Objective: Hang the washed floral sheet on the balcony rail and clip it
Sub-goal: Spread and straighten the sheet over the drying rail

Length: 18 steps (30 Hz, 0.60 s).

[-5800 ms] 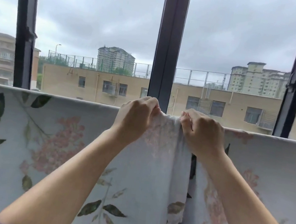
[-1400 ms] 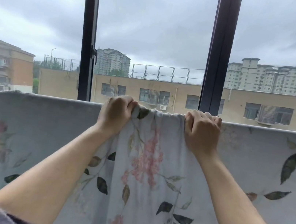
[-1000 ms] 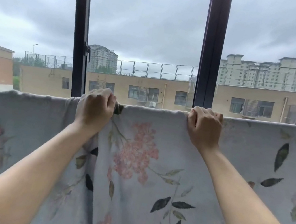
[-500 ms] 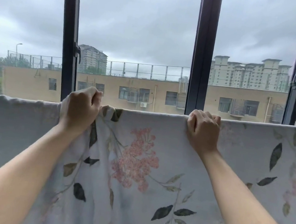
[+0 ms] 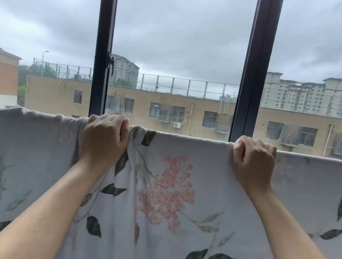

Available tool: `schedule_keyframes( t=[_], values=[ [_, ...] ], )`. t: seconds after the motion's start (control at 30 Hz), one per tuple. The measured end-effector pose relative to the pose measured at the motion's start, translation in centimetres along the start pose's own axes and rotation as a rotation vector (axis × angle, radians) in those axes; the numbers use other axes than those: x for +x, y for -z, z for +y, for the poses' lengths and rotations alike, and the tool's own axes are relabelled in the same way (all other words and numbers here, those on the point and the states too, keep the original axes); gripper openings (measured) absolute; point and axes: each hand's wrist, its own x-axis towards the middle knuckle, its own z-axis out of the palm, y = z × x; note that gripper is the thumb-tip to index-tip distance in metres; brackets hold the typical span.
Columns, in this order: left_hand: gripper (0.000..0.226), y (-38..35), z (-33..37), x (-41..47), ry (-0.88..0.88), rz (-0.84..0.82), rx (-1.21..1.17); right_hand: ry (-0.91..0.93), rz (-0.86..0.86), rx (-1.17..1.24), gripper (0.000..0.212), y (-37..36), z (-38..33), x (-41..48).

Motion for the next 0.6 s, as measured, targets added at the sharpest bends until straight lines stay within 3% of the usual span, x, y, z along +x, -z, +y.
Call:
schedule_keyframes(
  t=[0.13,0.3,0.53,0.6],
  values=[
    [0.039,0.0,0.1,0.0,0.013,-0.007,-0.009,0.042,-0.117,0.043,0.041,0.4,-2.3,0.1],
    [0.037,-0.3,0.9,0.1,0.034,-0.041,-0.028,0.149,-0.254,0.1,0.042,-0.3,-10.6,0.0],
    [0.03,2.3,-3.6,0.7,-0.163,-0.144,-0.033,0.093,-0.206,0.12,0.031,-1.2,-14.9,-0.7],
    [0.033,3.9,-7.5,1.2,-0.124,-0.192,0.008,0.064,-0.204,0.086,0.032,-1.1,-15.6,-0.7]
  ],
)
